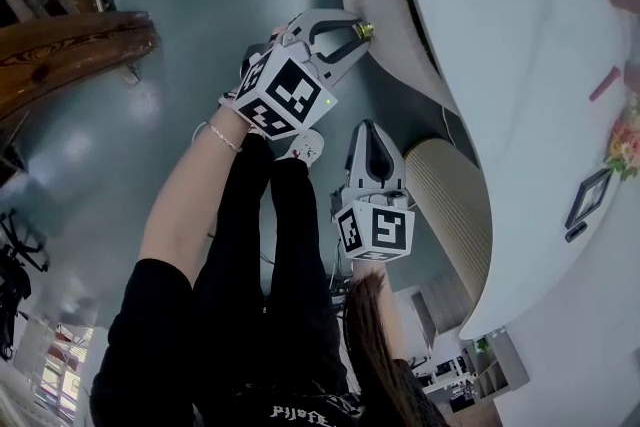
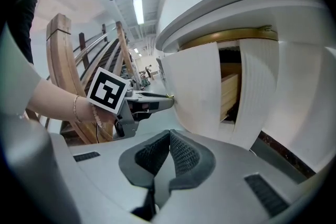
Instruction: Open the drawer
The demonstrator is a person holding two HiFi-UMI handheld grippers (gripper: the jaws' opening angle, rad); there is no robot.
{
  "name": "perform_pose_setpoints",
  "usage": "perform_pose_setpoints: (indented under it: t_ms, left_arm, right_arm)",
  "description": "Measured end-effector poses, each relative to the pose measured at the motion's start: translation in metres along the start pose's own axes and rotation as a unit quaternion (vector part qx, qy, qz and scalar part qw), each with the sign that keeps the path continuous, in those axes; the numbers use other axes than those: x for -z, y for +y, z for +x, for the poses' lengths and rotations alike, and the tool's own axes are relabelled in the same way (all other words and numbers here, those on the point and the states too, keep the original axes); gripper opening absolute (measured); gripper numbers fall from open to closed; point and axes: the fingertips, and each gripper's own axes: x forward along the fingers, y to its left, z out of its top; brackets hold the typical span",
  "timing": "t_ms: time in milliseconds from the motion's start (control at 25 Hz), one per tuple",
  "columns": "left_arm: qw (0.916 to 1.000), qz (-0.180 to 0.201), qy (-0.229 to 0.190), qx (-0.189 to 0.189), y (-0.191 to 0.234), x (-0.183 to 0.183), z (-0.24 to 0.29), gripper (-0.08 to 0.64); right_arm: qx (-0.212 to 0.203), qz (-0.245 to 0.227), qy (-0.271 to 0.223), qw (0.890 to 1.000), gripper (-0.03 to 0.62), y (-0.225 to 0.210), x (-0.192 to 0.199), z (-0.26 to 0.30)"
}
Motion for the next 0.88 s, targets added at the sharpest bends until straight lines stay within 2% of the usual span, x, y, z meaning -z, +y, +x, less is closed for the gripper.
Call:
perform_pose_setpoints:
  t_ms: [880]
  left_arm:
    - [0.9995,-0.013,0.028,-0.005,-0.003,0.011,-0.029,0.115]
  right_arm:
    - [0.008,0.008,0.003,1.000,0.026,0.020,-0.008,-0.019]
